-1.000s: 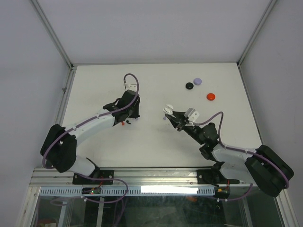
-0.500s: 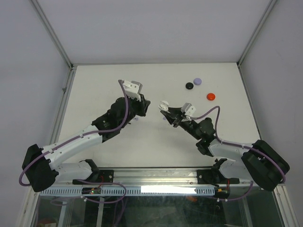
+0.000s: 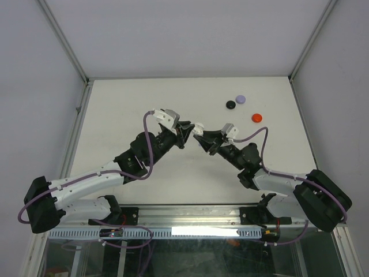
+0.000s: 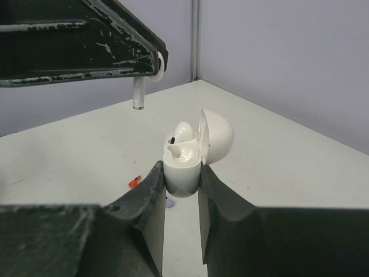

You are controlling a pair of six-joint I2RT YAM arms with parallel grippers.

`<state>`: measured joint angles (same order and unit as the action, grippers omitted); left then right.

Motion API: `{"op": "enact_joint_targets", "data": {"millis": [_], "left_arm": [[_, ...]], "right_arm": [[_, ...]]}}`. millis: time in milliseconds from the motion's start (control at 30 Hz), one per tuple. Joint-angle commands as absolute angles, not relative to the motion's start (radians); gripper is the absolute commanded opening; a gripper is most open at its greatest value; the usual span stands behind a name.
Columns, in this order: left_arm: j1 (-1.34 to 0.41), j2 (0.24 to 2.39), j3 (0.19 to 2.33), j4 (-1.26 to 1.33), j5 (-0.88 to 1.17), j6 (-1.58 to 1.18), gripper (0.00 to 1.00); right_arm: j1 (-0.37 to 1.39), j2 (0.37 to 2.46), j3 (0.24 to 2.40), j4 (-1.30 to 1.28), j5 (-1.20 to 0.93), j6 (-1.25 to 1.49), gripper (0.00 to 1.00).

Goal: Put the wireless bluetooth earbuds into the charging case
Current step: Place the earbud in the charging case.

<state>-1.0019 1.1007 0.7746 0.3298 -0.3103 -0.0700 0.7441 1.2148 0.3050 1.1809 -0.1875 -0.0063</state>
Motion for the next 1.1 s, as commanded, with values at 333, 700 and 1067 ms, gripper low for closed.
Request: {"op": "enact_joint_targets", "data": {"millis": [333, 700, 1067], "left_arm": [[-1.035, 1.199, 0.776, 0.532, -0.239, 0.04, 0.08], [-1.056, 1.225, 0.773, 0.532, -0.255, 0.095, 0.09], [-1.065, 1.211, 0.766, 0.485, -0.237, 0.074, 0.24]], "right_arm": [[0.75, 1.195, 0.341, 1.286, -0.207, 0.066, 0.0], [0.75, 1.179, 0.329, 1.301, -0.203, 0.076, 0.0], [0.75, 1.171, 0.323, 1.308, -0.201, 0.077, 0.0]]}}
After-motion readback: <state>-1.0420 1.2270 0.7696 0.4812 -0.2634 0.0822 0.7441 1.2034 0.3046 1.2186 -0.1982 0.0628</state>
